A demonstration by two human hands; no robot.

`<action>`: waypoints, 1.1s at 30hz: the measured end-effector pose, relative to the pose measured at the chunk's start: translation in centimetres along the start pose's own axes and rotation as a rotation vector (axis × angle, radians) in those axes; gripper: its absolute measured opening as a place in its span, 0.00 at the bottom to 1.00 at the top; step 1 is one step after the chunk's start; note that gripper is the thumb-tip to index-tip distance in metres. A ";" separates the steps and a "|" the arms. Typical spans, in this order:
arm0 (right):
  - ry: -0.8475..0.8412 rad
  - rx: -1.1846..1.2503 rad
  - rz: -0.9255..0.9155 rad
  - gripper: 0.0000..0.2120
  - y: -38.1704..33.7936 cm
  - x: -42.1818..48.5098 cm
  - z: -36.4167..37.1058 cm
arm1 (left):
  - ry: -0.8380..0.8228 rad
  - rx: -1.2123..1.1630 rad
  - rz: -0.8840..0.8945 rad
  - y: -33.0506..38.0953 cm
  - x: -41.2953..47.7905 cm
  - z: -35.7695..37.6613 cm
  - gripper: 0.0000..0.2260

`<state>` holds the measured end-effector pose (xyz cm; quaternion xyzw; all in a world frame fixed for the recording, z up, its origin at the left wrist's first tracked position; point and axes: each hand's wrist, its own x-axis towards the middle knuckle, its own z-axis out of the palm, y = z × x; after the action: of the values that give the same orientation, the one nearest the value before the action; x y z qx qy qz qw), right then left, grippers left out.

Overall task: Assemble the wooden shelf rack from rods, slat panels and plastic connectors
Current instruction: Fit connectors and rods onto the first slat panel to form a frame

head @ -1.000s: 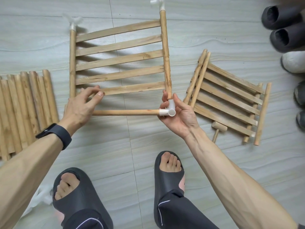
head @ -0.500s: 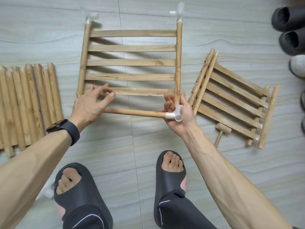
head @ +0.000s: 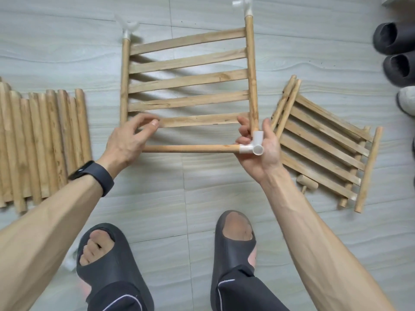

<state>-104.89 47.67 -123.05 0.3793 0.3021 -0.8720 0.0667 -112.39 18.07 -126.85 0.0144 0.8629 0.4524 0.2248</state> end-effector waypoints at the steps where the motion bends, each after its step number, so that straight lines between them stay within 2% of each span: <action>1: 0.017 -0.040 -0.007 0.28 -0.4 0.3 -0.3 | 0.071 -0.115 -0.018 -0.4 0.1 -0.7 0.16; 3: 0.076 -0.177 0.005 0.25 -1.0 0.9 -0.9 | 0.246 -0.247 -0.090 -1.7 0.2 -2.1 0.17; 5: 0.165 -0.328 0.044 0.22 -1.3 1.6 -2.0 | 0.331 -0.227 -0.206 -3.4 -0.1 -3.1 0.15; 7: 0.247 -0.409 0.089 0.22 -1.1 2.4 -3.1 | 0.267 -0.216 -0.361 -4.8 -0.6 -3.3 0.11; 9: 0.280 -0.357 0.145 0.24 -0.7 3.0 -3.7 | 0.170 -0.300 -0.463 -5.2 -0.9 -2.8 0.09; 13: 0.289 -0.119 0.189 0.21 -0.2 3.9 -4.6 | 0.105 -0.390 -0.472 -4.6 -0.8 -2.2 0.05; 16: 0.304 0.056 0.148 0.14 -0.2 4.2 -5.0 | 0.068 -0.401 -0.461 -4.5 -1.1 -2.2 0.08; 19: 0.309 0.078 0.119 0.12 -0.5 4.0 -5.0 | 0.059 -0.403 -0.466 -4.9 -1.1 -1.9 0.12; 22: 0.293 0.128 0.074 0.14 -0.4 3.5 -4.9 | 0.073 -0.458 -0.463 -5.4 -1.0 -1.7 0.11; 23: 0.276 0.131 0.066 0.14 -0.3 3.3 -4.7 | 0.078 -0.452 -0.455 -5.4 -1.0 -1.6 0.10; 26: 0.271 0.005 0.085 0.23 0.2 2.6 -4.3 | 0.104 -0.398 -0.462 -4.9 -0.5 -1.2 0.10; 30: 0.311 -0.167 0.184 0.18 0.7 2.1 -4.2 | 0.028 -0.548 -0.590 -3.9 0.3 -1.5 0.09; 33: 0.336 -0.220 0.199 0.16 0.8 2.3 -4.1 | -0.029 -0.585 -0.607 -3.8 1.1 -2.2 0.09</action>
<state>-103.65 49.64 -127.23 0.5376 0.3635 -0.7475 0.1419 -113.58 14.43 -129.18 -0.2985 0.6598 0.5913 0.3548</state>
